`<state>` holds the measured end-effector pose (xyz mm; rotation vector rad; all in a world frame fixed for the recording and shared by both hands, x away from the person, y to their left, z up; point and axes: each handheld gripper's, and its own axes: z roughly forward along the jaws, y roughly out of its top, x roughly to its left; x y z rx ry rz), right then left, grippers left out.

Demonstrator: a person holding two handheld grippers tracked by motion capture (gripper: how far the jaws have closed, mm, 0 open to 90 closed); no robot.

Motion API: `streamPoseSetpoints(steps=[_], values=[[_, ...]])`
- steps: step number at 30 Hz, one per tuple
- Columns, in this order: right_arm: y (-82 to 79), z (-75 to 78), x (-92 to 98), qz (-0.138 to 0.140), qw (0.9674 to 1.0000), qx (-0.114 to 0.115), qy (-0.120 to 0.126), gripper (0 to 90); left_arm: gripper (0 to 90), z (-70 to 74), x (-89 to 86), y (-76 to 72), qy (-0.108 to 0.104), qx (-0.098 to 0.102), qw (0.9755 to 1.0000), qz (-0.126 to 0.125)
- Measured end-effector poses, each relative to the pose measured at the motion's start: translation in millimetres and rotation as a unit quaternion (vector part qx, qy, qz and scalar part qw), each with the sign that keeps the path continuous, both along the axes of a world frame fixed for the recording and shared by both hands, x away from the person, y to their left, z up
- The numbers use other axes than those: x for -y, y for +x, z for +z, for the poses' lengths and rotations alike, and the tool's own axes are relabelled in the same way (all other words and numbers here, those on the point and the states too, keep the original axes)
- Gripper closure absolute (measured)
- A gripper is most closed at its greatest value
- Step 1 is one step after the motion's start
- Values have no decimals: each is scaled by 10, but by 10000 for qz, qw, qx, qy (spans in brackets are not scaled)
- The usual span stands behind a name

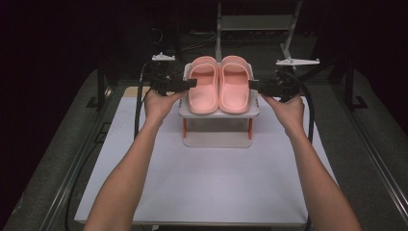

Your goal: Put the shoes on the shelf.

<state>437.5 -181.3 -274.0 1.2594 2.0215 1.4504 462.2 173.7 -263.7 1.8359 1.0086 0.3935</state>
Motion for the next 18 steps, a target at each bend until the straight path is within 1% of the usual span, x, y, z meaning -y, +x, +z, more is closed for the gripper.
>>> streamPoseSetpoints(steps=[5,10,11,12,13,15,18], values=[[-69,12,27,65,10000,8,0,452,349,12,-10,-64,-29,51,10000,-56],[-109,22,37,117,9999,-7,-20,445,344,-12,-9,-124,-15,68,9999,-121],[-120,27,37,134,9999,-15,-31,442,342,-18,-13,-134,-29,68,9999,-120],[-131,33,36,149,9999,-10,-40,440,341,-25,-20,-146,-89,64,9999,-125],[-161,45,35,173,9998,56,-34,440,339,-28,-28,-155,-89,64,9998,-139],[-176,48,37,187,9998,66,-40,439,338,-34,-41,-178,-153,78,9997,-146],[-212,32,48,216,9997,50,-37,433,336,-43,-58,-219,-153,104,9997,-164]])
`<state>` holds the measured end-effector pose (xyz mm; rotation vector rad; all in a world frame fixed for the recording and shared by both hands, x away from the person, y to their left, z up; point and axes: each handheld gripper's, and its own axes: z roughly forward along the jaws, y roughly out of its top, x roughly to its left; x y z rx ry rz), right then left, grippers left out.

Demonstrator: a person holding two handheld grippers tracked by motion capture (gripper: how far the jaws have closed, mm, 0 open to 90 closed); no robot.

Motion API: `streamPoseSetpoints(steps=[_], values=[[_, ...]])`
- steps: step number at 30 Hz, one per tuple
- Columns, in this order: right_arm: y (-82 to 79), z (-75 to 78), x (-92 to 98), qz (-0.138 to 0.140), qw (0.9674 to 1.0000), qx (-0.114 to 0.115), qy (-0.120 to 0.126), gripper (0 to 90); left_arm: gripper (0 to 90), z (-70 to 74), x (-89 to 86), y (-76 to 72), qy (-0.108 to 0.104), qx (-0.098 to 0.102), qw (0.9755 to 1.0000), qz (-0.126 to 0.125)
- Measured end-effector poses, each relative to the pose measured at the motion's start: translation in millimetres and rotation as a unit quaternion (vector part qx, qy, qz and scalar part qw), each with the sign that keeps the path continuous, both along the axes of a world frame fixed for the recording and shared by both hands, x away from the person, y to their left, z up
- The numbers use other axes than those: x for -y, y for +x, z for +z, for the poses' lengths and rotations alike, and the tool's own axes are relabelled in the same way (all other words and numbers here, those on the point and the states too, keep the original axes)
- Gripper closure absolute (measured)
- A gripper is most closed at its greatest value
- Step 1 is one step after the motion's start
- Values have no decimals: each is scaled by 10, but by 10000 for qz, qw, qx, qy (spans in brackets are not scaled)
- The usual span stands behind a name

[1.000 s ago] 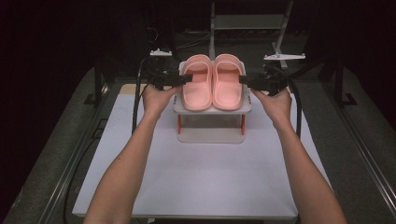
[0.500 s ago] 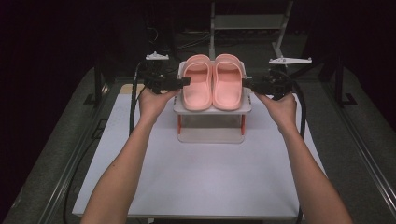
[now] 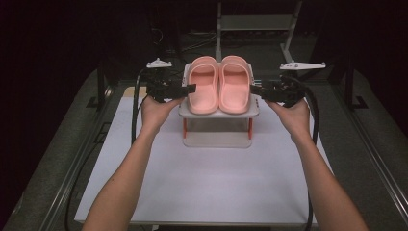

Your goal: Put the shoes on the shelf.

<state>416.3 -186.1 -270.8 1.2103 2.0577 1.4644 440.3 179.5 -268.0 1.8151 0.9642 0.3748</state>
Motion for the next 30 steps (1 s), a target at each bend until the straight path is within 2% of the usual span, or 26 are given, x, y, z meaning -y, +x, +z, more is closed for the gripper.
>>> streamPoseSetpoints(steps=[6,18,30], values=[[-66,-42,35,59,10000,-64,-29,420,325,-20,-56,-77,-23,22,10000,-12],[-229,-61,111,100,9999,9,-66,396,314,-40,-143,-235,-27,142,9999,-65],[-402,-117,200,147,9999,68,3,351,287,-53,-134,-394,8,263,9995,-190]])
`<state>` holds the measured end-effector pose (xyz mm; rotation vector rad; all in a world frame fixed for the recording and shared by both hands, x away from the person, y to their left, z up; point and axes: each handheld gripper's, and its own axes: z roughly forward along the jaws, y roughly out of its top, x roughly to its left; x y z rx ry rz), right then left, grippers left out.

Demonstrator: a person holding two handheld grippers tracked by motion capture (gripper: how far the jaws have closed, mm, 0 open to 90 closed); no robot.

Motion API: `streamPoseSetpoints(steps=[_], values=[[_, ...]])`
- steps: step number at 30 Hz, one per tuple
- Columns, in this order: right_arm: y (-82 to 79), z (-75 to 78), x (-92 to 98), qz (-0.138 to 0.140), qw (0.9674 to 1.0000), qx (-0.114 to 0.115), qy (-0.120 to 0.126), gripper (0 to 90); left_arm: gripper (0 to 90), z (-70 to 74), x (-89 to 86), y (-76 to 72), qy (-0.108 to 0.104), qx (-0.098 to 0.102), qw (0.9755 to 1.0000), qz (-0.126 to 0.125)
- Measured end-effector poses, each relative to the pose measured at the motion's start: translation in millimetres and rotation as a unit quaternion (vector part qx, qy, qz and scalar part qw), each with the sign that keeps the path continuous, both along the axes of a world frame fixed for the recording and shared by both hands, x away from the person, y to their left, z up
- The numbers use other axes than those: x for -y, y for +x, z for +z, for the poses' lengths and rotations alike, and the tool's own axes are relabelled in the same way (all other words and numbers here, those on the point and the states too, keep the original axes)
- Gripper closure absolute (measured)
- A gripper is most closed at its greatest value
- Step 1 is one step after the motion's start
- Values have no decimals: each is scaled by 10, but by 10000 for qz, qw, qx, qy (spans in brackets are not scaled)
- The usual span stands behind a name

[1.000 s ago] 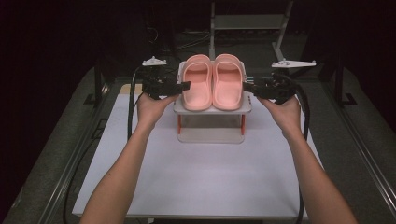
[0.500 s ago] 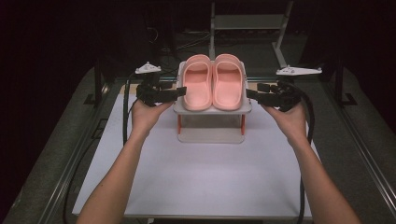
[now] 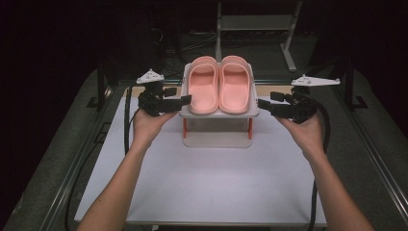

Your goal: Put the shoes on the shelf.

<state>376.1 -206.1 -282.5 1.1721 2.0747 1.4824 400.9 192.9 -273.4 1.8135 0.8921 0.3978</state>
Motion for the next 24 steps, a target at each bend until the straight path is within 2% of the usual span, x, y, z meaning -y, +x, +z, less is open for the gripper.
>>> streamPoseSetpoints(steps=[7,14,24], values=[[-102,-28,51,28,10000,22,15,334,280,-13,-17,-96,10,66,10000,-47],[-205,-82,110,12,10000,70,16,328,261,-41,-58,-201,-8,181,9998,18],[-328,-203,186,4,10000,49,-12,312,248,-140,-148,-323,-40,209,9998,3]])
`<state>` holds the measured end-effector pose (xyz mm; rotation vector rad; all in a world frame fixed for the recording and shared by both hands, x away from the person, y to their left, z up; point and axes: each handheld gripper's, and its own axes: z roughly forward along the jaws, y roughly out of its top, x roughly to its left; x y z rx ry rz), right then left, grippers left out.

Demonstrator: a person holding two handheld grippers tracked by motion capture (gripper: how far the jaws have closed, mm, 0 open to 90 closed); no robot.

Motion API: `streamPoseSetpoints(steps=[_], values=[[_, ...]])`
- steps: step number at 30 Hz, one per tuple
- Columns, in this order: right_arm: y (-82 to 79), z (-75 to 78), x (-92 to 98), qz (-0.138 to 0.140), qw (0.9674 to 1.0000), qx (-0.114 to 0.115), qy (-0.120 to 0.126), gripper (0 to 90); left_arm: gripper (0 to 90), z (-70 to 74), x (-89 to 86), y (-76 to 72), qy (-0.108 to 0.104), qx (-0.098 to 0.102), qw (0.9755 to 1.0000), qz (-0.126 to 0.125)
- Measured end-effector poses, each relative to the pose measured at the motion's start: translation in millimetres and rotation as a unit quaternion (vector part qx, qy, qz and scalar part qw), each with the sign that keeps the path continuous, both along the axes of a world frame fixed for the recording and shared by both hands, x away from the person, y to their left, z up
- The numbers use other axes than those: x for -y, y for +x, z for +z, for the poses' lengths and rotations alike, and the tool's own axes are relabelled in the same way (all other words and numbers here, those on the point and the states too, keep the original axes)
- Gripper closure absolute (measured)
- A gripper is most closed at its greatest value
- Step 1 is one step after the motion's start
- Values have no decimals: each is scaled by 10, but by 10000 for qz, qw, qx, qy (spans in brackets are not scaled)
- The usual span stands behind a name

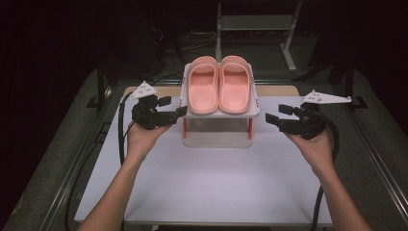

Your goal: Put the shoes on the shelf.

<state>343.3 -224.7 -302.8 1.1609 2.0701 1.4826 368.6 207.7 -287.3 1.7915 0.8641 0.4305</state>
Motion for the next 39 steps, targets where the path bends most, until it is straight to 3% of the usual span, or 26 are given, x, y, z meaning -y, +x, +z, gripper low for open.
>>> streamPoseSetpoints(steps=[39], values=[[-375,-393,257,-69,9997,-208,77,268,110,-405,-229,-348,139,73,9999,-1]])
